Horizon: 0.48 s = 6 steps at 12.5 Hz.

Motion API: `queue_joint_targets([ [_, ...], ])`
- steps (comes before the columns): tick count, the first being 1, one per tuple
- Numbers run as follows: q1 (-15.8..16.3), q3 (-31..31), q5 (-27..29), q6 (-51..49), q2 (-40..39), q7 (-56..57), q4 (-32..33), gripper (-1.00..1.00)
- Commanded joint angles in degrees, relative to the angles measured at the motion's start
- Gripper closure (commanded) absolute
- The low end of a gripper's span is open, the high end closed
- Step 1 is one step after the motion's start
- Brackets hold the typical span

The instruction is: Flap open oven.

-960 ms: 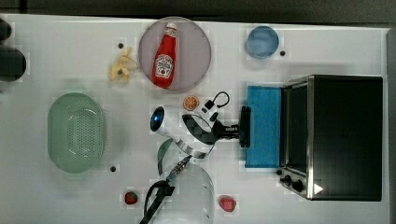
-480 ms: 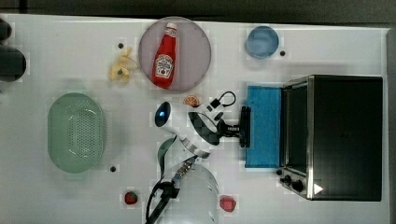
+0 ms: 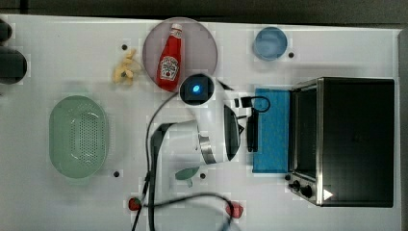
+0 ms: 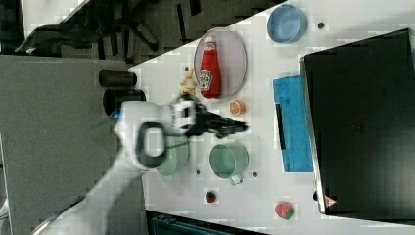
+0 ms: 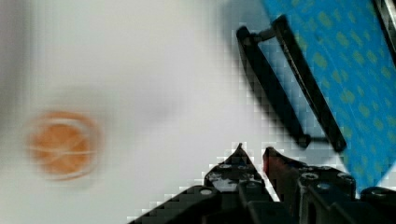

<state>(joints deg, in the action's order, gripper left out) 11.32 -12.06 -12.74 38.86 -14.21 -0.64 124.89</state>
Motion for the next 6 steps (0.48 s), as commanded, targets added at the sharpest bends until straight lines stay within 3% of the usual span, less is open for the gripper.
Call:
queue_joint_targets([
  [1, 0.32, -0.01, 7.83, -9.84, 12.52, -2.74, -4.19, 0.65],
  [6, -0.11, -1.55, 8.29, -24.5, 23.04, -3.16, -13.06, 0.65],
])
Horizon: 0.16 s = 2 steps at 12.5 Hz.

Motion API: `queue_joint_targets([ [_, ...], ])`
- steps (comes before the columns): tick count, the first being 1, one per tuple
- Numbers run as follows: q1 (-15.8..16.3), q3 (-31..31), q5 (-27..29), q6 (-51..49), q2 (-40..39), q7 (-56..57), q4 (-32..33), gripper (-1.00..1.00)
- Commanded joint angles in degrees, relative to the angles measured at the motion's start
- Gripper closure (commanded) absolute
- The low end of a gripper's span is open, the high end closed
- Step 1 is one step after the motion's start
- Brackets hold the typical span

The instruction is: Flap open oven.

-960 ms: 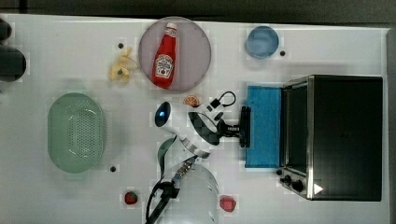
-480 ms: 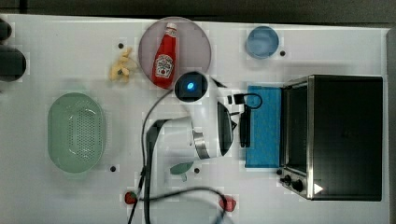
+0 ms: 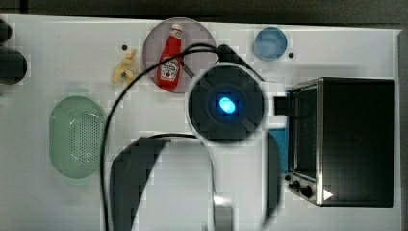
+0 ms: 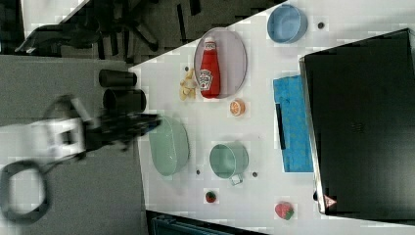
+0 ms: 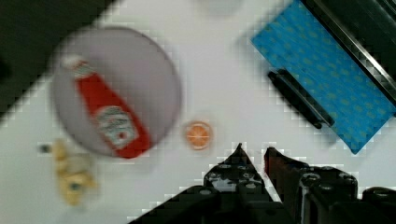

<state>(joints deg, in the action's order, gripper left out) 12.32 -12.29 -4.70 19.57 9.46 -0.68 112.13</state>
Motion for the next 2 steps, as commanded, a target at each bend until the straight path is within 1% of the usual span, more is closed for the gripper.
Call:
queue_joint_targets([
  [1, -1.11, -1.64, 0.25, -8.05, 0.17, -3.65, -1.43, 0.65],
  [2, -1.1, -1.73, 0.35, -10.75, 0.58, -5.43, -2.49, 0.65],
])
